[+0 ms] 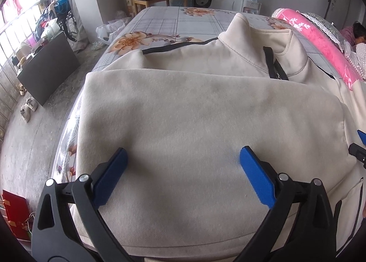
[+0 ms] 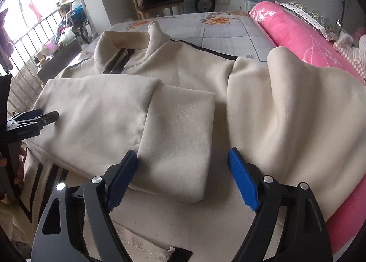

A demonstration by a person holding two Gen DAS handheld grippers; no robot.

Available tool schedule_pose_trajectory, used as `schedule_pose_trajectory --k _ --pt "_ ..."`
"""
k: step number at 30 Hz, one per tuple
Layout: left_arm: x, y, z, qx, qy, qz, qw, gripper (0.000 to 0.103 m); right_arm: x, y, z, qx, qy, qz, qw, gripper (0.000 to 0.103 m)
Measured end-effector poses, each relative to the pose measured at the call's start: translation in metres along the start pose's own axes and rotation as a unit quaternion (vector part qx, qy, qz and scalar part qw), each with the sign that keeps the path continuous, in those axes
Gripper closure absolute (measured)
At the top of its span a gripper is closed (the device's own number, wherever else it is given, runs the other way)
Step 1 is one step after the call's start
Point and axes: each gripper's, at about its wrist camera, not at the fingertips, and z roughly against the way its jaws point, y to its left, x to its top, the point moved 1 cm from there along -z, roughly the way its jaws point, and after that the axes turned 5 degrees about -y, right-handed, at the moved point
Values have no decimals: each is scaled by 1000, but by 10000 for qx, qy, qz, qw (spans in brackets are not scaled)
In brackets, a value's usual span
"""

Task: Fold large clothes

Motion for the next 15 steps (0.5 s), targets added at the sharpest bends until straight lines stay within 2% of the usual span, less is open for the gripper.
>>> schedule_pose_trajectory --k 2,4,5,10,13,15 --pt "-1 0 1 -10 -44 -24 10000 8 0 2 0 -81 -7 7 10000 19" --pt "-1 0 1 -36 -42 -30 10000 8 1 3 -2 102 76 -87 9999 6" --pt "-1 0 1 -30 -41 -24 10000 8 1 5 -4 199 143 -85 9997 6" --pt "0 2 1 -6 38 -18 10000 8 -3 16 -6 -119 107 217 9996 6" --pt "5 0 2 14 237 -63 9997 8 -5 13 -4 -38 15 180 9998 6" --pt "9 -2 13 -62 109 -37 9999 8 -4 14 -5 -53 50 215 9997 6"
